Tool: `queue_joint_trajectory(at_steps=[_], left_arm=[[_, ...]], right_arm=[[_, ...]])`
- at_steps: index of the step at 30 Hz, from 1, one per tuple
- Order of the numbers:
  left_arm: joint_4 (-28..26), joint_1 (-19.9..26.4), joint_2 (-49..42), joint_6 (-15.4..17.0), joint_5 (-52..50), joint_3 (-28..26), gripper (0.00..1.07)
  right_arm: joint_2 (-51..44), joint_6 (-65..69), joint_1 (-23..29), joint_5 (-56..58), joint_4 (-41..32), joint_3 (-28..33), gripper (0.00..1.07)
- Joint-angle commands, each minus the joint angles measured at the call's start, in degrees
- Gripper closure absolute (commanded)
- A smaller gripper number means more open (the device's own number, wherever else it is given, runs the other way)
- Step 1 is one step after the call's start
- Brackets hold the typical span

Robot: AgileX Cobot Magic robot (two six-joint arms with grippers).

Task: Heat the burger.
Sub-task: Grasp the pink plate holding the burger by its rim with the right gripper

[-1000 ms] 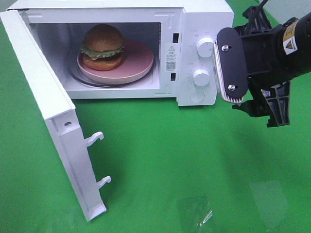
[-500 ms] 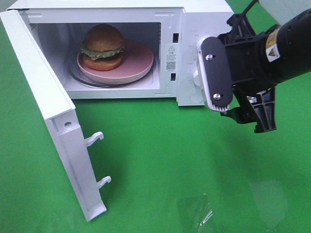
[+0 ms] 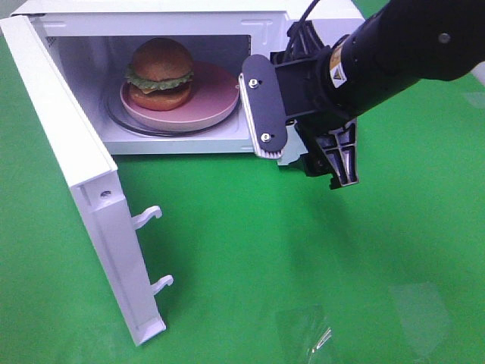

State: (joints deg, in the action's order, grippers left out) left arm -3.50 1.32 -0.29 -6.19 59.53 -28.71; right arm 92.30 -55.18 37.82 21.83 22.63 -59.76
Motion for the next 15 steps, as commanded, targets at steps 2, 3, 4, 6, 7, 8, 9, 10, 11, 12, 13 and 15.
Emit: queue_joint_trajectory(at_steps=[2, 3, 4, 6, 7, 8, 9, 10, 11, 12, 13, 15], left_arm=[[-0.1, 0.1, -1.1, 0.1, -0.1, 0.2, 0.14], [-0.1, 0.1, -1.1, 0.1, -0.1, 0.2, 0.14], [-0.1, 0.1, -1.1, 0.1, -0.1, 0.2, 0.14], [-0.1, 0.1, -1.1, 0.1, -0.1, 0.2, 0.14], [-0.1, 0.1, -1.1, 0.1, -0.1, 0.2, 0.14], [-0.1, 0.1, -1.1, 0.1, -0.1, 0.2, 0.14], [-0.1, 0.1, -1.1, 0.1, -0.1, 0.2, 0.14], [-0.1, 0.1, -1.1, 0.1, -0.1, 0.2, 0.14], [-0.1, 0.1, -1.1, 0.1, -0.1, 0.2, 0.14], [-0.1, 0.1, -1.1, 0.1, -0.1, 0.2, 0.14], [-0.1, 0.1, -1.1, 0.1, -0.1, 0.2, 0.14], [-0.1, 0.1, -1.1, 0.1, -0.1, 0.2, 0.14]], right_arm=[[2.7, 0.7, 0.3, -1.5, 0.3, -3.2, 0.23], [4.0, 0.7, 0.3, -1.9, 0.3, -4.2, 0.23], [4.0, 0.7, 0.3, -1.9, 0.3, -4.2, 0.23], [5.1, 0.7, 0.3, -2.3, 0.3, -5.4, 0.23], [5.8, 0.7, 0.3, -2.5, 0.3, -6.0, 0.23], [5.8, 0.7, 0.3, -2.5, 0.3, -6.0, 0.23], [7.0, 0.7, 0.6, -2.9, 0.3, -7.2, 0.23], [7.0, 0.7, 0.6, -2.9, 0.3, -7.2, 0.23], [8.4, 0.7, 1.0, -3.5, 0.3, -8.3, 0.23], [9.6, 0.7, 1.0, -4.1, 0.2, -9.7, 0.24], [9.6, 0.7, 1.0, -4.1, 0.2, -9.7, 0.24], [11.1, 0.7, 1.7, -4.1, 0.2, -11.1, 0.24]])
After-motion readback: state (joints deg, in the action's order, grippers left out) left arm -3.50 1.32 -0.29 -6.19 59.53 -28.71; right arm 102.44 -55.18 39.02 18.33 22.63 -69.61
